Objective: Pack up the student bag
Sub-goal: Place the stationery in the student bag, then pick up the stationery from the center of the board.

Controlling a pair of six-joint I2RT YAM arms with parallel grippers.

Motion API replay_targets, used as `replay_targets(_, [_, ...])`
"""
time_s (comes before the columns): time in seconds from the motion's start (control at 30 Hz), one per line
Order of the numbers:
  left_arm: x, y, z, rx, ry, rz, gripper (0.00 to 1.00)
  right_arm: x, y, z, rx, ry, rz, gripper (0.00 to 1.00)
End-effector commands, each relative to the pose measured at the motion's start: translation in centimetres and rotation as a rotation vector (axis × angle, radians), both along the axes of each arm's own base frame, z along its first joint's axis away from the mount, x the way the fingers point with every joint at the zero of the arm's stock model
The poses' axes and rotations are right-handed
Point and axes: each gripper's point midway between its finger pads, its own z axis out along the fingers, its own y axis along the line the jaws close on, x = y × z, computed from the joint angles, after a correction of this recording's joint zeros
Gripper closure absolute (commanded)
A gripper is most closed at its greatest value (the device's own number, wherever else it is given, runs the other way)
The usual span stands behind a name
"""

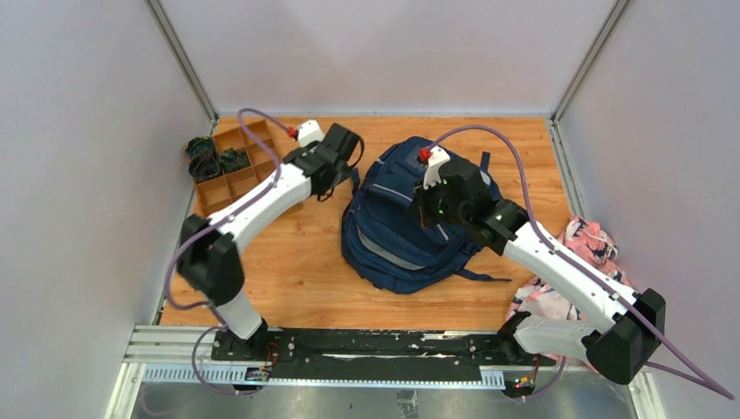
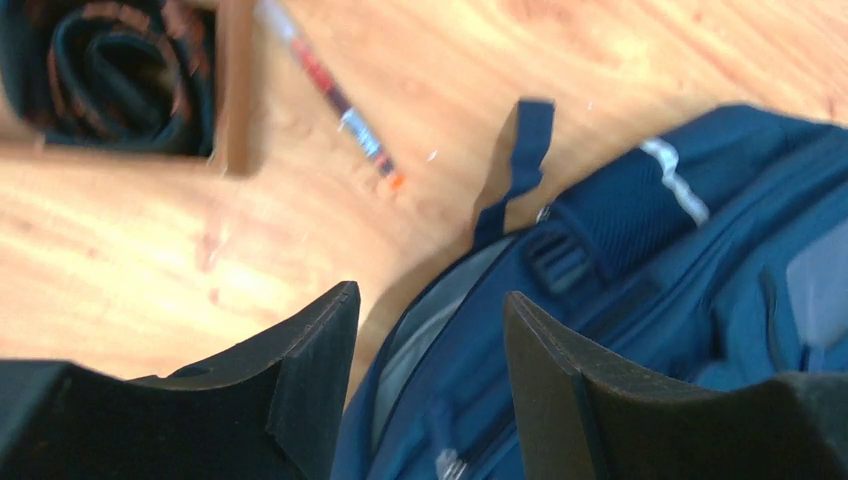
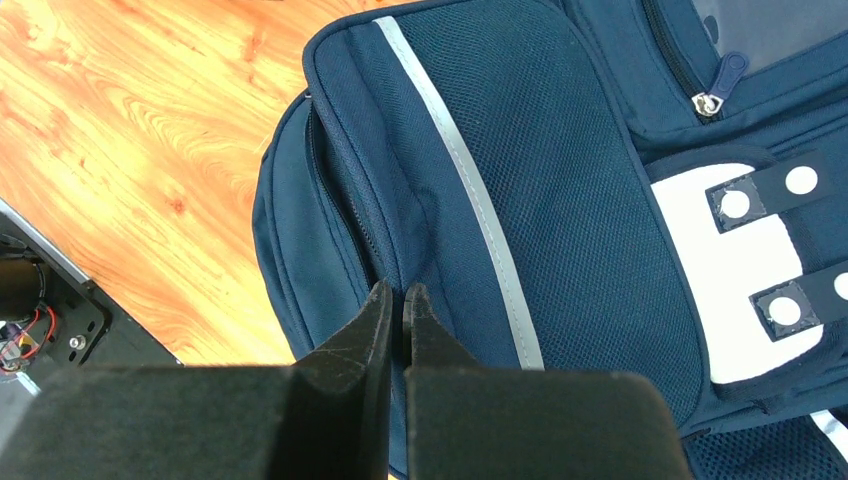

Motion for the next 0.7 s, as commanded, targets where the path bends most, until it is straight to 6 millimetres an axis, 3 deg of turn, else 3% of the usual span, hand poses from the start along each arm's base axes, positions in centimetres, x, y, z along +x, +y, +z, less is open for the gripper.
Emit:
replay_targets(0.0, [3.0,2.2,-1.3,0.166,0.137,0.046,0.40,-0.1,0.1,1.6,0.013,-0.049,0.003,1.00])
replay_targets(0.13, [5.8,2.6,-4.1,0.124,0.196,0.098,0.39,-0.4,-0.1,1.6,0.012,-0.049,0.002,1.00])
replay_targets(0.4, [8.8,2.6,-7.7,0.089,0.238,0.170,0.37,-1.2,0.0,0.8,0.004,-0.026,0.017,1.00])
replay_targets(0.57, [9.3,4.4,-11.5,0.064,0.316,0.236,0.37,-1.8,-0.4,0.9,0.012,-0.025,0.018,1.00])
replay_targets(0.67, [9.0,5.0,-12.7,0.070,0.338,0.261,0.37,-2.3,-0.8,0.7,0.011,-0.022,0.017,1.00])
